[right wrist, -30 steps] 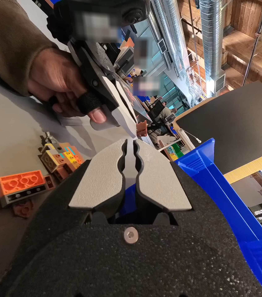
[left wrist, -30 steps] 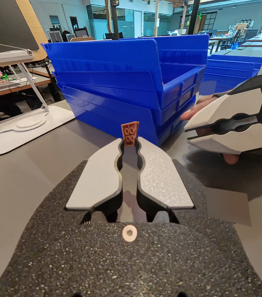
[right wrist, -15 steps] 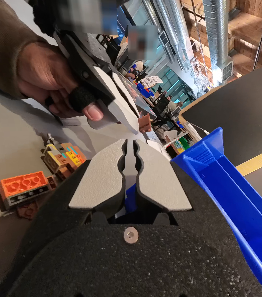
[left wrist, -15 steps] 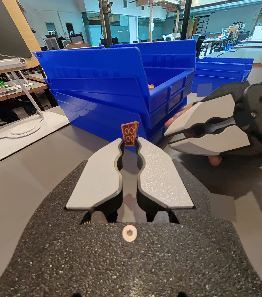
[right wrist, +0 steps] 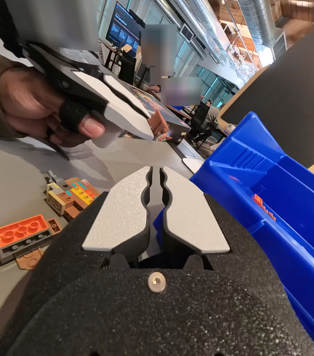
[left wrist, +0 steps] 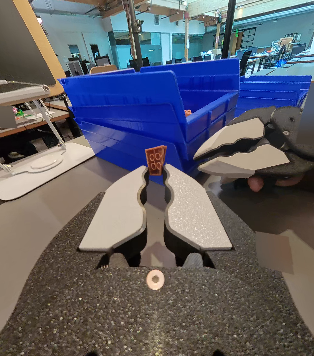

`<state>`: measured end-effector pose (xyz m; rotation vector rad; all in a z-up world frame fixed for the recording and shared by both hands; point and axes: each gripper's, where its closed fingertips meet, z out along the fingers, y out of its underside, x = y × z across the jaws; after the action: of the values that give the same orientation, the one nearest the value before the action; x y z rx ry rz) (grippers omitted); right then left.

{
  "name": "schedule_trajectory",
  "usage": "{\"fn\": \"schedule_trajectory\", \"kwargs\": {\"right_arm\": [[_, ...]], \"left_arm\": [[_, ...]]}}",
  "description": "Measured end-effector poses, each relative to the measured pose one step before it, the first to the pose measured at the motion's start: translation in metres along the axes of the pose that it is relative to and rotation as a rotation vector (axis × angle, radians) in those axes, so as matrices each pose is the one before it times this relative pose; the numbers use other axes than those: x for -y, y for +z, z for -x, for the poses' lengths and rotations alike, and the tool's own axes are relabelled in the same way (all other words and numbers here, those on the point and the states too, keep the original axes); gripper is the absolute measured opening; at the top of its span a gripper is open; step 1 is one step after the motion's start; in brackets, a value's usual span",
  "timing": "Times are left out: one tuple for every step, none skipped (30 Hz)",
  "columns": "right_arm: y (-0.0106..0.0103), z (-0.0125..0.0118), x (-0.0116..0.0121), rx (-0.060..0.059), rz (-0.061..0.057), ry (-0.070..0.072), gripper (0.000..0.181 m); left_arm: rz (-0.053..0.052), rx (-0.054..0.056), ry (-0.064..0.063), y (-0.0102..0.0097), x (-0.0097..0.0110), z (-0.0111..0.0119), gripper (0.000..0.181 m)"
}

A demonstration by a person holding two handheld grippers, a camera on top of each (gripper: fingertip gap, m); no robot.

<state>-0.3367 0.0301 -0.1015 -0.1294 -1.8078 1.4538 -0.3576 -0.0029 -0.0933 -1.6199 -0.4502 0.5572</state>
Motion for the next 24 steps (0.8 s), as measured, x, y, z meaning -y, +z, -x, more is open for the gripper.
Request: {"fn": "schedule_trajectory", "kwargs": {"right_arm": [[0.00027,-0.00130,-0.00049,-0.0023,-0.0018,0.0114,0.007],[0.00029,-0.00115,0.00021,-0.0005,-0.0052,0.0133,0.007],[0.00025,-0.00100,0.00072,-0.0004,-0.0074,0.0130,0.007],[0.00037,-0.00093,0.00088,-0.0020,-0.0073,0.0102,0.007],[0.00051,-0.00073,0.00108,-0.0027,-0.0086,0.0079,0.007],[0.00083,-0.00022,0.00152,-0.0009,-0.0105,0.0066,0.007],[0.00124,0.00021,0.00213,-0.0007,-0.0132,0.0054,0.007],[0.00147,-0.00021,0.00339,-0.0065,-0.0181,0.0020,0.007],[0.00151,-0.00060,0.00460,-0.0127,-0.0233,-0.0002,0.007],[0.00193,0.00019,0.00430,-0.0074,-0.0221,0.0044,0.007],[0.00229,0.00109,0.00370,-0.0013,-0.0197,0.0117,0.007],[0.00249,0.00092,0.00325,-0.0004,-0.0186,0.0185,0.007],[0.00290,0.00016,0.00346,-0.0029,-0.0205,0.0291,0.008],[0.00313,0.00000,0.00404,-0.0009,-0.0242,0.0440,0.008],[0.00350,0.00010,0.00424,0.0005,-0.0269,0.0521,0.010],[0.00376,0.00009,0.00404,-0.0043,-0.0269,0.0481,0.013],[0.00372,0.00003,0.00346,-0.0097,-0.0230,0.0367,0.016],[0.00365,0.00072,0.00213,-0.0083,-0.0155,0.0238,0.019],[0.00310,0.00155,0.00042,-0.0050,-0.0047,0.0124,0.021],[0.00241,0.00247,-0.00068,0.0010,0.0029,0.0004,0.023],[0.00112,0.00278,-0.00061,0.0043,0.0042,-0.0094,0.024],[-0.00022,0.00167,-0.00027,0.0024,0.0032,-0.0132,0.025],[-0.00127,-0.00015,0.00102,-0.0031,-0.0043,-0.0051,0.025],[-0.00151,-0.00086,0.00157,0.0003,-0.0086,0.0102,0.025]], "left_arm": [[-0.0088,0.0027,0.0085,-0.00082,0.00187,0.00068,0.013],[-0.0056,0.0034,0.0024,-0.00065,0.00115,0.00079,0.013],[-0.0028,0.0007,-0.0043,-0.00043,0.00064,0.00052,0.013],[-0.0025,-0.0018,-0.0068,-0.00024,0.00042,0.00010,0.013],[-0.0038,-0.0014,-0.0056,-0.00024,0.00051,-0.00008,0.013],[-0.0043,-0.0016,-0.0034,-0.00021,0.00052,-0.00032,0.013],[-0.0036,-0.0017,-0.0011,-0.00008,0.00047,-0.00041,0.013],[-0.0038,0.0004,-0.0001,-0.00013,0.00039,-0.00017,0.013],[-0.0040,-0.0002,-0.0007,-0.00005,0.00052,-0.00019,0.013],[-0.0039,0.0003,-0.0015,-0.00023,0.00059,-0.00007,0.013],[-0.0034,0.0017,-0.0014,-0.00028,0.00062,0.00027,0.013],[-0.0037,0.0043,-0.0016,-0.00045,0.00062,0.00085,0.013],[-0.0049,0.0042,-0.0031,-0.00057,0.00094,0.00114,0.013],[-0.0051,0.0038,-0.0056,-0.00050,0.00097,0.00114,0.013],[-0.0053,0.0041,-0.0065,-0.00058,0.00078,0.00131,0.013],[-0.0049,0.0030,-0.0072,-0.00052,0.00075,0.00106,0.013],[-0.0049,0.0002,-0.0069,-0.00050,0.00077,0.00058,0.013],[-0.0063,-0.0013,-0.0053,-0.00043,0.00109,0.00015,0.013],[-0.0060,-0.0026,-0.0022,-0.00040,0.00107,-0.00024,0.013],[-0.0083,-0.0014,0.0020,-0.00053,0.00140,-0.00018,0.013],[-0.0110,-0.0049,0.0050,-0.00050,0.00178,-0.00080,0.013],[-0.0119,-0.0068,0.0070,-0.00057,0.00182,-0.00094,0.013],[-0.0120,-0.0051,0.0090,-0.00054,0.00176,-0.00073,0.013],[-0.0139,-0.0073,0.0103,-0.00070,0.00184,-0.00099,0.013]]}}
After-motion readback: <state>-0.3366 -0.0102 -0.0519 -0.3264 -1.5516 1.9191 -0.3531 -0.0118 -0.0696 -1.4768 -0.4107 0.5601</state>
